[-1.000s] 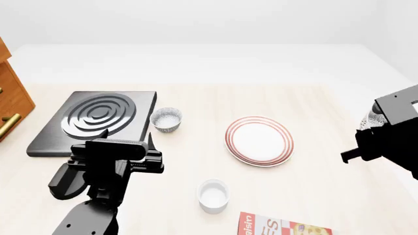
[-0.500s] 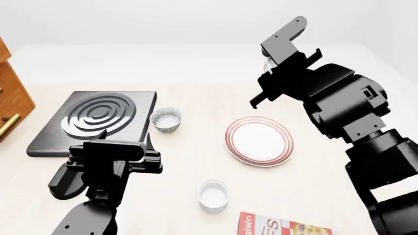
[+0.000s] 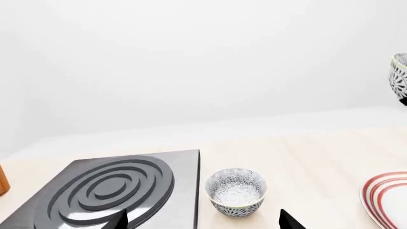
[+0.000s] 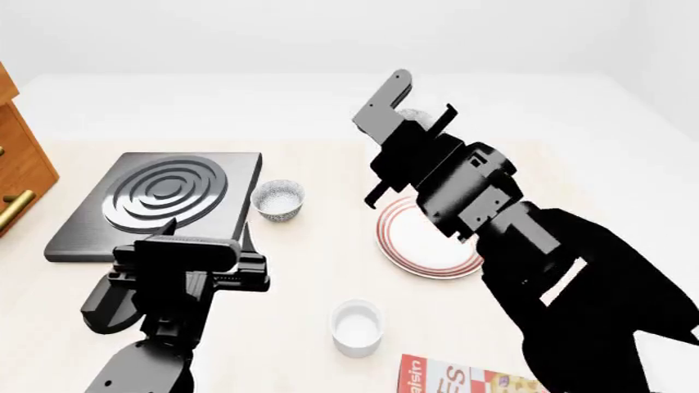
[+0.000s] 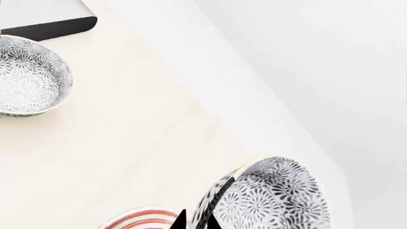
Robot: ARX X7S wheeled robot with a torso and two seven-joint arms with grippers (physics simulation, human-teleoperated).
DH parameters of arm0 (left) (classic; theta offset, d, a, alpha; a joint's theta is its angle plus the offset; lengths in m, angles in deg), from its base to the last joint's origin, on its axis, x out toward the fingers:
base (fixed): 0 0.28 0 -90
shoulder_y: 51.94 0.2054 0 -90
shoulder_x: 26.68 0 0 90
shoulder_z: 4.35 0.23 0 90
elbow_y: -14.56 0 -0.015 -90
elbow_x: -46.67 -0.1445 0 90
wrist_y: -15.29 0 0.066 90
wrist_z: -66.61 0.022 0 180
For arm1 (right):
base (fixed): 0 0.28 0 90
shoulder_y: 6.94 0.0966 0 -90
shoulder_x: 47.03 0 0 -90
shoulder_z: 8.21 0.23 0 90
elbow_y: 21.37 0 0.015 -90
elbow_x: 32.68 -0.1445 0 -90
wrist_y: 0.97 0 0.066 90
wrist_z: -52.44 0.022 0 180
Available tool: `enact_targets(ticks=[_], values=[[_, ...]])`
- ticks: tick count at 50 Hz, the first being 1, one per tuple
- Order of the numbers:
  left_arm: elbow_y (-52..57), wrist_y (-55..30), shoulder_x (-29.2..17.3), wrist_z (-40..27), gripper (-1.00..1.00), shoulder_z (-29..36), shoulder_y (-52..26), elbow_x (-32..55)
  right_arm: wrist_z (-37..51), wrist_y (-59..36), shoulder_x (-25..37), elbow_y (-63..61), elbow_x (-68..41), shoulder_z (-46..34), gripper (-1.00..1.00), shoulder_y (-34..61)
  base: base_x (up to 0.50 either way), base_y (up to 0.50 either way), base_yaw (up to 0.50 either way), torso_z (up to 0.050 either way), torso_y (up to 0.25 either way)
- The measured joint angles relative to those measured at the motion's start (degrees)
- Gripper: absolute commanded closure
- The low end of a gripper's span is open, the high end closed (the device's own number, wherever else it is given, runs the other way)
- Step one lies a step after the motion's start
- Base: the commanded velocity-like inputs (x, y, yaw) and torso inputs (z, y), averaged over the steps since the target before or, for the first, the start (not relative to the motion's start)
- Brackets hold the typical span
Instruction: Pick the akita bowl next to the cookies box and place it on the plate.
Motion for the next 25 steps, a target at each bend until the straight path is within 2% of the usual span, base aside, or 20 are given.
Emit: enact_targets(ticks=[10,25], values=[[0.2,0.3,-0.2,-0.1,-1.0,-0.3,0.5,0.4,3.7,3.0,-1.3,3.9,-7.2,-8.3,1.0,-2.1,0.0,0.0,0.0,0.0,0.001],[0.6,0.4,-0.4,-0.3,-1.0,-0.3,0.9,1.0,5.9,4.3,-1.9,6.2,-10.5,-12.0,1.0,-4.0,0.0,0.0,0.0,0.0,0.001]])
